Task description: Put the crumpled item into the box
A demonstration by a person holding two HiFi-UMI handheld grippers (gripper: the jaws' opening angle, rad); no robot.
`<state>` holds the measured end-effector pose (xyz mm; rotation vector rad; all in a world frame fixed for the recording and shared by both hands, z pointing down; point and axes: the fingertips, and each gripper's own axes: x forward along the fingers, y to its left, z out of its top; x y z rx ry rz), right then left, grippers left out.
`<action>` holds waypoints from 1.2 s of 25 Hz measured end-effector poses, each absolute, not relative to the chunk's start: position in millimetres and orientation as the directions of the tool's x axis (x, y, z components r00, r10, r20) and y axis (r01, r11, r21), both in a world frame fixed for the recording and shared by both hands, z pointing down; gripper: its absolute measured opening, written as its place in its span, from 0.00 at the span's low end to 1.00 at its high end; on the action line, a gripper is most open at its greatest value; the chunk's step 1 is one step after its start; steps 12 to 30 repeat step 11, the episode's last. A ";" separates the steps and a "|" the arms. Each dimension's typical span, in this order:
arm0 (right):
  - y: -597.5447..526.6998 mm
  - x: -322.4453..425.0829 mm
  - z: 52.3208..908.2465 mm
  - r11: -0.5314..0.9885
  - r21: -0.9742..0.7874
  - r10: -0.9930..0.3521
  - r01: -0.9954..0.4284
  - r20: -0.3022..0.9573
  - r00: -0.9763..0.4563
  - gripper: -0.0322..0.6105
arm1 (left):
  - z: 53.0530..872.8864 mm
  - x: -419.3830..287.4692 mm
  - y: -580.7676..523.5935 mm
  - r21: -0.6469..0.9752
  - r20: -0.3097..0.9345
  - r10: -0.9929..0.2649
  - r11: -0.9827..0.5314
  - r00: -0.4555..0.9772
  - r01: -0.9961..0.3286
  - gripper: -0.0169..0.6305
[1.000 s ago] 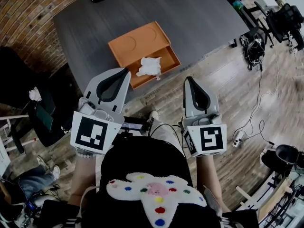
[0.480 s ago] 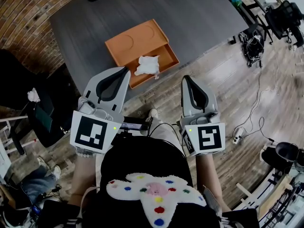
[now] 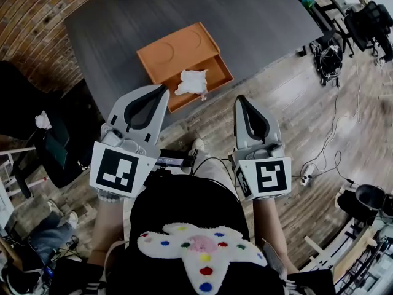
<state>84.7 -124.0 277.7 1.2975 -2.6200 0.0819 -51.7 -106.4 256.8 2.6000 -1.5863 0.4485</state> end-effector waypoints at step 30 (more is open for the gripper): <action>-120.5 85.3 282.0 0.611 0.039 -0.776 -0.791 0.227 -0.588 0.06 | 255.4 -49.1 -104.0 -0.079 0.272 -0.856 -0.474 0.439 -0.877 0.04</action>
